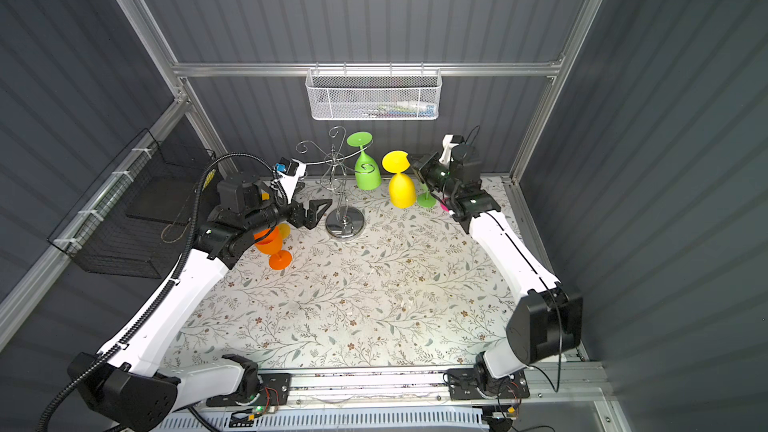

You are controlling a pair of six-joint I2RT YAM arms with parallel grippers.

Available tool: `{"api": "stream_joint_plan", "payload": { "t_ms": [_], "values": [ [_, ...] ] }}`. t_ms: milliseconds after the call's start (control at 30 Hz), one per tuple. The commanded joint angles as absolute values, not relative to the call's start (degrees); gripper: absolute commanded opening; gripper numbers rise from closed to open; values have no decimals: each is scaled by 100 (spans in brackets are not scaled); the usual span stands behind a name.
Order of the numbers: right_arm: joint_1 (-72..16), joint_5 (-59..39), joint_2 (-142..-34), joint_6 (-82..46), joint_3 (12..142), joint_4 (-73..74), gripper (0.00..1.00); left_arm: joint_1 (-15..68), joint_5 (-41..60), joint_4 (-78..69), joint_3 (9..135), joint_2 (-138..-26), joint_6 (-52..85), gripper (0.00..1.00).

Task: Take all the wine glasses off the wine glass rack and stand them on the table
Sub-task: 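Lift the yellow glass off the rack hook with the right gripper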

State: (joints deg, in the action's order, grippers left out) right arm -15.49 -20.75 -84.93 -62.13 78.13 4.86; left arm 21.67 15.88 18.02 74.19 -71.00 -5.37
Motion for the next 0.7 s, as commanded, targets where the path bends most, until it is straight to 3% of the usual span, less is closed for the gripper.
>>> {"api": "stream_joint_plan", "payload": {
  "t_ms": [0,233,667],
  "values": [
    [-1498,-2049,-7987,-5664,7410,403,0,2188,1455,1971,7753,-7158,-321,100],
    [-1697,-1990,-6993,-4217,6422,123,0,2188,1278,2602,8233,-7278,835,100],
    [-3710,-574,-5844,-1359,4861,1019,0,2224,721,3844,7369,-6419,4064,90]
  ]
}}
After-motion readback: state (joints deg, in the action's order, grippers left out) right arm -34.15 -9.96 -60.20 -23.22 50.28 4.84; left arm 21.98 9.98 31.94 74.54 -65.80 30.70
